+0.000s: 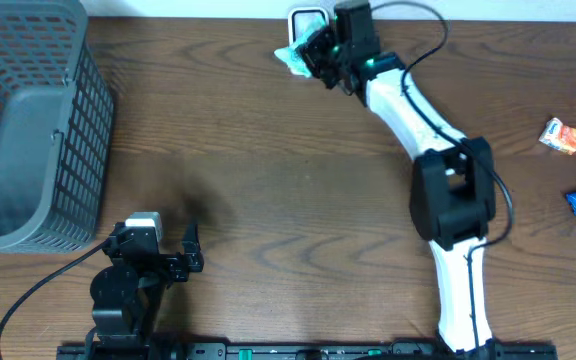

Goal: Scan the item barcode
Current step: 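Hold the mint wipes pack up to the white scanner with the right gripper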

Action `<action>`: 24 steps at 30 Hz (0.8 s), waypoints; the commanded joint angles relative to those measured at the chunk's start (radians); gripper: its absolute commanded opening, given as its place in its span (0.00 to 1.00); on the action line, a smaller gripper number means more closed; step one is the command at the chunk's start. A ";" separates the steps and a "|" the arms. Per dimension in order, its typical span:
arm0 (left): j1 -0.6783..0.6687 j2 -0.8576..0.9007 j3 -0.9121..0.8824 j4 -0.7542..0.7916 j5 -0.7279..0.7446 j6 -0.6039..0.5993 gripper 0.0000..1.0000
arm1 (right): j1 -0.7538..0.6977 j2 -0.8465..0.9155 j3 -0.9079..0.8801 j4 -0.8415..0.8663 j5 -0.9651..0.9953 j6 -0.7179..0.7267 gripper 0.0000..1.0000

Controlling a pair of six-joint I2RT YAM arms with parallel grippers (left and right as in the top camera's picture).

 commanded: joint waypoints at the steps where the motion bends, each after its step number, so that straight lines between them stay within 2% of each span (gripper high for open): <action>1: 0.004 -0.007 0.005 0.003 -0.009 -0.002 0.98 | -0.002 0.060 0.007 0.114 0.042 0.170 0.02; 4: 0.004 -0.007 0.005 0.003 -0.009 -0.002 0.98 | -0.002 0.102 0.008 0.187 0.031 0.237 0.02; 6: 0.004 -0.007 0.005 0.003 -0.010 -0.002 0.98 | -0.002 0.145 0.009 0.299 -0.048 0.280 0.02; 11: 0.004 -0.007 0.005 0.003 -0.009 -0.002 0.98 | 0.000 0.182 0.010 0.360 -0.125 0.332 0.01; 15: 0.004 -0.007 0.005 0.003 -0.010 -0.002 0.98 | 0.008 0.183 0.010 0.285 -0.119 0.426 0.01; 21: 0.004 -0.007 0.005 0.003 -0.009 -0.002 0.98 | 0.008 0.183 0.012 0.243 -0.098 0.438 0.02; 24: 0.004 -0.007 0.005 0.003 -0.009 -0.002 0.98 | -0.010 0.183 0.053 0.189 -0.174 0.433 0.02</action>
